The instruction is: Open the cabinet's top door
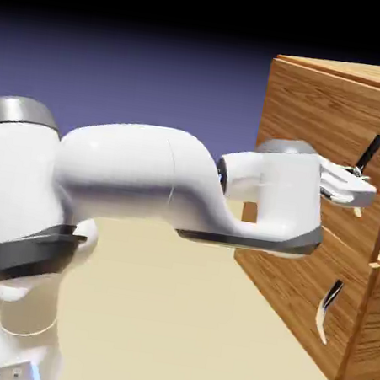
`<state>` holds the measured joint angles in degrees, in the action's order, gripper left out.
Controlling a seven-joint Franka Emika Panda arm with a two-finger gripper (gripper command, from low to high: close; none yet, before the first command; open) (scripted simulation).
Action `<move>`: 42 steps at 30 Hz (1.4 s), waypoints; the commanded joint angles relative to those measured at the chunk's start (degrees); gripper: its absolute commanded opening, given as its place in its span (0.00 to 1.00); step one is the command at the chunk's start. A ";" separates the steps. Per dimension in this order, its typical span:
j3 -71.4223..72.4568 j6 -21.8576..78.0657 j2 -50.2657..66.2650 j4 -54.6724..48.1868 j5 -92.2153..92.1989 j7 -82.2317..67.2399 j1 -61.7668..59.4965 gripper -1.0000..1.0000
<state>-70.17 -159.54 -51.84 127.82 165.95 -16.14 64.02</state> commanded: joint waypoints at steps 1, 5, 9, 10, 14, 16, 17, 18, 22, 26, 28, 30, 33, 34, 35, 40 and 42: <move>1.45 0.60 1.06 1.38 -0.05 1.50 -2.07 0.00; 7.75 2.28 5.39 5.76 0.03 7.99 -10.38 0.00; 14.66 3.09 9.07 9.00 0.08 14.06 -18.69 0.00; 16.46 3.18 9.89 9.65 0.13 15.56 -20.76 0.00; 23.90 3.47 12.21 12.23 -0.34 20.37 -29.07 0.00; 27.71 3.58 12.86 13.50 -0.88 22.18 -33.22 0.00; 29.64 3.58 13.15 14.07 -1.11 23.11 -35.30 0.00; 31.57 3.58 13.36 14.66 -1.40 23.95 -37.38 0.00; 39.47 4.93 10.43 19.71 -8.13 20.91 -45.49 0.00; 47.13 6.83 5.04 25.90 -18.10 14.84 -52.50 0.00; 50.70 7.60 2.26 28.67 -23.08 12.04 -55.42 0.00; 54.10 8.26 -0.54 31.19 -28.07 9.33 -57.95 0.00; 58.87 9.09 -4.70 34.54 -35.54 5.35 -61.06 0.00; 60.36 9.35 -6.08 35.55 -38.03 4.02 -61.91 0.00; 61.81 9.61 -7.44 36.51 -40.53 2.68 -62.66 0.00; 68.43 11.30 -14.02 40.73 -52.99 -4.19 -64.99 0.00; 70.85 12.35 -16.52 42.18 -57.97 -7.02 -65.19 0.00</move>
<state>0.66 -147.14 -68.37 169.99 108.06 -23.18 -1.18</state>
